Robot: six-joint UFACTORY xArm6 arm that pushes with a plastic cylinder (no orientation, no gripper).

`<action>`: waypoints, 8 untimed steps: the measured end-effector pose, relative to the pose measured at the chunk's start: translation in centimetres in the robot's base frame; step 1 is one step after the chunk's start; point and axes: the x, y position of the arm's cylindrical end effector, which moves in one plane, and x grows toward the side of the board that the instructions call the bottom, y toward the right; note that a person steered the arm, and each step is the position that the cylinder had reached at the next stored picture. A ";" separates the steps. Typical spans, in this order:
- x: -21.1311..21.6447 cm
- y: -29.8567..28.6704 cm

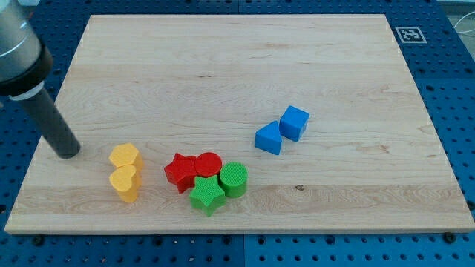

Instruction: Nudge the yellow heart a bit right

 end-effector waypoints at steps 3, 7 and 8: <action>5.1 -0.3; 7.4 1.8; 7.5 2.0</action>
